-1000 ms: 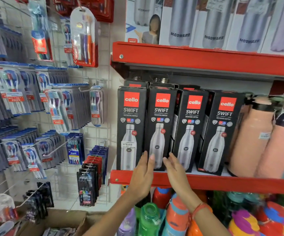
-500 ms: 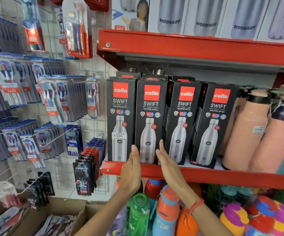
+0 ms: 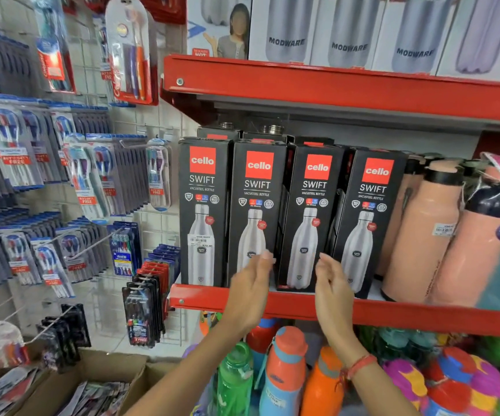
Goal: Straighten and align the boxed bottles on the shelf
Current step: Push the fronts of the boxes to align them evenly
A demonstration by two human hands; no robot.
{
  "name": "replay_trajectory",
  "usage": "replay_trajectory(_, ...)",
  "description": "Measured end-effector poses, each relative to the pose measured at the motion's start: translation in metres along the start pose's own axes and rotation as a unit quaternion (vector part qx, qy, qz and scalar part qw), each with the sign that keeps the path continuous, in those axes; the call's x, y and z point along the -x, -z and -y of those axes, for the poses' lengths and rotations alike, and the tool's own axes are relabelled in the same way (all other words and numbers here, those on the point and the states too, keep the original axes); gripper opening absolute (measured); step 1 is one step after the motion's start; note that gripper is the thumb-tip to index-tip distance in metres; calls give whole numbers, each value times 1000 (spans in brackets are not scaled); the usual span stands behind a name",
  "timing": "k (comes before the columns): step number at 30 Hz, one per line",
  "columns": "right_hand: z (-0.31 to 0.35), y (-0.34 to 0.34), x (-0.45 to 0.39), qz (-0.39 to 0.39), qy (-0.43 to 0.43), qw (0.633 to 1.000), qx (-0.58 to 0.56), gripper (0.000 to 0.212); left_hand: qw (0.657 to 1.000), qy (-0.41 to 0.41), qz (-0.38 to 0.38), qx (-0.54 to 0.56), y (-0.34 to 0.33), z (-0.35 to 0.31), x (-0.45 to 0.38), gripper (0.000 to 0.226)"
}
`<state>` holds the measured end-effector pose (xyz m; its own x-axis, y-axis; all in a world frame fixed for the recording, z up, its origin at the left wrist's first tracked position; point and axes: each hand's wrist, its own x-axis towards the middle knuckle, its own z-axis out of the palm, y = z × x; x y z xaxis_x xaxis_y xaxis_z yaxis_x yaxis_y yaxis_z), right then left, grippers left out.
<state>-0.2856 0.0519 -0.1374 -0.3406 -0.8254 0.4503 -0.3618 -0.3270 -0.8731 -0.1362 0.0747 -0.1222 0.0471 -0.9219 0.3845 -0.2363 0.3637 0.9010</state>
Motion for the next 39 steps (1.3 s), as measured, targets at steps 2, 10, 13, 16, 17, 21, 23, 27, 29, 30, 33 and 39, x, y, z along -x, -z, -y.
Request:
replay_trajectory(2, -8, 5, -11, 50, -25, 998, 1, 46, 997, 25, 72, -18, -26, 0, -7, 57)
replay_trajectory(10, -22, 10, -24, 174, -69, 982, 15, 59, 998, 55, 33, -2, -56, 1, -9, 80)
replay_trajectory(13, -22, 18, -15, 178, -60, 982, 31, 57, 999, 48, 22, -10, -47, 5, -4, 68)
replay_trajectory(16, -20, 26, -4, 186, -48, 981, 23, 55, 998, 42, 35, -3, -36, 7, 3, 76)
replay_trajectory(17, -19, 27, -2, 188, -46, 981, 21, 54, 998, 43, 41, 5, -33, 8, 5, 80)
replay_trajectory(21, -13, 29, 3, 188, -34, 981, 28, 53, 998, 41, 45, 10, -29, 5, 11, 83)
replay_trajectory(23, -12, 31, 3, 186, -23, 982, 34, 53, 998, 39, 46, 2, -29, 0, 12, 82)
replay_trajectory(27, -11, 41, 0, 197, -22, 980, 13, 51, 999, 9, -16, -36, -32, -10, 12, 60)
replay_trajectory(29, -11, 50, -7, 167, -23, 985, -20, 49, 998, -22, -62, -13, -40, -18, 8, 51)
replay_trajectory(30, -13, 56, -12, 127, -22, 991, -29, 47, 997, -34, -65, 17, -46, -20, 4, 50)
replay_trajectory(33, -21, 76, -28, -21, -11, 1000, -6, 40, 997, -26, 29, 63, -75, -26, -7, 51)
replay_trajectory(39, -43, 92, -53, 52, -80, 995, -28, 56, 989, 75, 122, 18, -147, -29, -23, 71)
